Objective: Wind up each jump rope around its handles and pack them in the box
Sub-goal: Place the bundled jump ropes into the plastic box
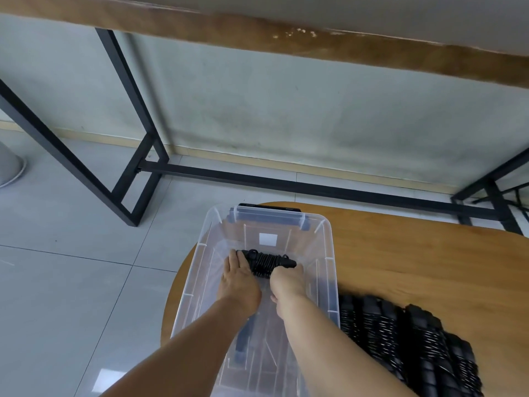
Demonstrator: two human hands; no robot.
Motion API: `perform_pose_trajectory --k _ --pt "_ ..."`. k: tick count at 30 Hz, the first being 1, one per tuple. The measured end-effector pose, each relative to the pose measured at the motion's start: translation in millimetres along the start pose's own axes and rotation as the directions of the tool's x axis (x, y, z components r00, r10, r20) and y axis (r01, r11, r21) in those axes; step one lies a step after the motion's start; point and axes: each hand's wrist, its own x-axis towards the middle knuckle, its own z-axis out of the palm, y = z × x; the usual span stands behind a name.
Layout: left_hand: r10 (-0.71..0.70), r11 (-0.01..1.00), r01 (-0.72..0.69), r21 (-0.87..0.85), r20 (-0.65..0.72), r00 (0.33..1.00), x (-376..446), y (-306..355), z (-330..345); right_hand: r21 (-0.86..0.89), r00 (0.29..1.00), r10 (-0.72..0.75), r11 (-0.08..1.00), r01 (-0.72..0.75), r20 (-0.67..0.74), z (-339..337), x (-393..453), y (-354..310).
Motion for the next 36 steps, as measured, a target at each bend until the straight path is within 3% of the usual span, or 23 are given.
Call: perform_pose_trajectory --k 5,10,14,17,21,26,31,34,36 --pt "0.049 0.997 -0.052 -0.065 -0.034 0.998 -2.9 -1.4 -9.3 -0.013 0.999 0.042 0.999 -0.042 0.003 0.3 -20.4 -11.4" --pt "0.126 0.983 -0.140 -0.121 -0.117 0.985 -6.7 -2.9 -7.9 -0.115 0.976 -0.114 0.984 0.136 0.183 -20.7 -74.0 -26.9" --pt "0.064 0.949 -0.134 -0.287 -0.240 0.969 -37.8 29.2 -28.5 -0.054 0.926 -0.230 0.965 0.257 0.299 -67.4 -125.9 -42.6" --pt "0.024 0.878 -0.197 -0.437 -0.370 0.929 -71.9 61.1 -48.5 -0.018 0.883 -0.361 0.923 0.384 0.300 -106.7 -148.8 -52.4" --pt "0.137 0.767 -0.383 -0.515 -0.452 0.882 -120.1 122.4 -62.7 0.107 0.865 -0.453 0.892 0.440 0.215 -169.5 -158.0 -64.7" --pt "0.295 0.683 -0.492 -0.541 -0.412 0.862 -175.1 193.8 -33.9 0.127 0.874 -0.469 0.881 0.455 0.127 -260.4 -147.8 -75.3" --pt "0.381 0.678 -0.498 -0.540 -0.321 0.867 -220.8 254.1 40.3 -0.007 0.881 -0.455 0.888 0.460 0.132 -353.2 -116.0 -68.3" --pt "0.376 0.666 -0.416 -0.619 -0.203 0.904 -229.3 297.8 91.3 -0.040 0.884 -0.439 0.892 0.450 0.159 -394.3 -81.1 -57.9" --pt "0.264 0.645 -0.278 -0.711 -0.134 0.955 -231.0 321.6 126.7 -0.080 0.890 -0.410 0.898 0.432 0.201 -418.4 -53.6 -47.9"
